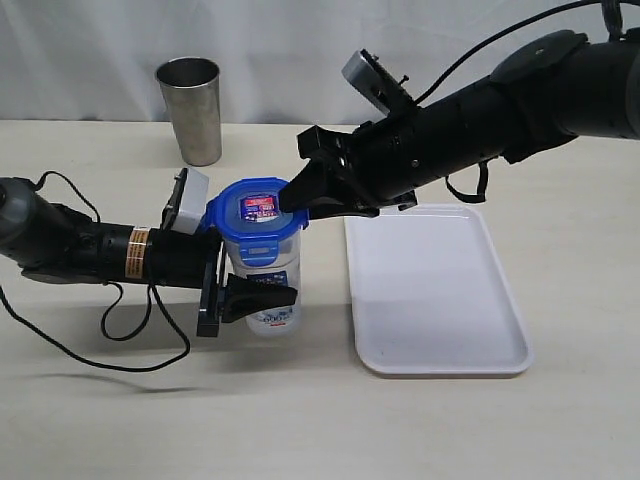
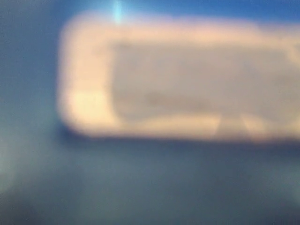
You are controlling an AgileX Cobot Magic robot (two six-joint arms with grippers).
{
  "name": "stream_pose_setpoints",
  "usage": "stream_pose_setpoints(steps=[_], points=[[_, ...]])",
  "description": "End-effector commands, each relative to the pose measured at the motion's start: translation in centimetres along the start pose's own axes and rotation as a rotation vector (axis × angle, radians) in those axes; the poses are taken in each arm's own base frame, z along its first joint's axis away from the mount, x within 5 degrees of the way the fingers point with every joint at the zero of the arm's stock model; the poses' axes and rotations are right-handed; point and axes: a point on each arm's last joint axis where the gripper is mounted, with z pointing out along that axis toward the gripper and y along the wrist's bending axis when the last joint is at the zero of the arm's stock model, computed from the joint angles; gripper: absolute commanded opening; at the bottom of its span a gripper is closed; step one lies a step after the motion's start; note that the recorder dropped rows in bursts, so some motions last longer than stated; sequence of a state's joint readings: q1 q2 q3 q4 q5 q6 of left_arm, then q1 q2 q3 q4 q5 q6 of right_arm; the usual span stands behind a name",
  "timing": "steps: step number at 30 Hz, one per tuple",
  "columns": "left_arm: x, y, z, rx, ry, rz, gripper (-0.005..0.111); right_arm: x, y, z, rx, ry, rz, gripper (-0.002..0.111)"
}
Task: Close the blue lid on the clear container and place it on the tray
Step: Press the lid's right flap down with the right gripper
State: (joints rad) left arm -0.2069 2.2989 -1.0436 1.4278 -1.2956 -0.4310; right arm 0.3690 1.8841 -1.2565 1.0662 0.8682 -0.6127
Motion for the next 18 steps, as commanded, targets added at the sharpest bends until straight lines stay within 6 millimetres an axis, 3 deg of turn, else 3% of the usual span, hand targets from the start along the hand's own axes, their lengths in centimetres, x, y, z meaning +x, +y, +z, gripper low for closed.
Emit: stream_pose_setpoints(steps=[1,7,18], points=[[0.8,-0.1,0.7,-0.012,0.070,-0.003,0.000,2.4,-1.8,1.5,0.130,0.185,-0.160,0.038],[0.8,-0.1,0.7,-0.016,0.068,-0.004,0.000,1.7,-0.3,-0.5,0.175,0.102,-0.239,0.057],[0.8,0.0,0.7,-0.025,0.064,-0.007,0.000,0.7,2.8,-4.2,0.205,-0.063,-0.430,0.059]])
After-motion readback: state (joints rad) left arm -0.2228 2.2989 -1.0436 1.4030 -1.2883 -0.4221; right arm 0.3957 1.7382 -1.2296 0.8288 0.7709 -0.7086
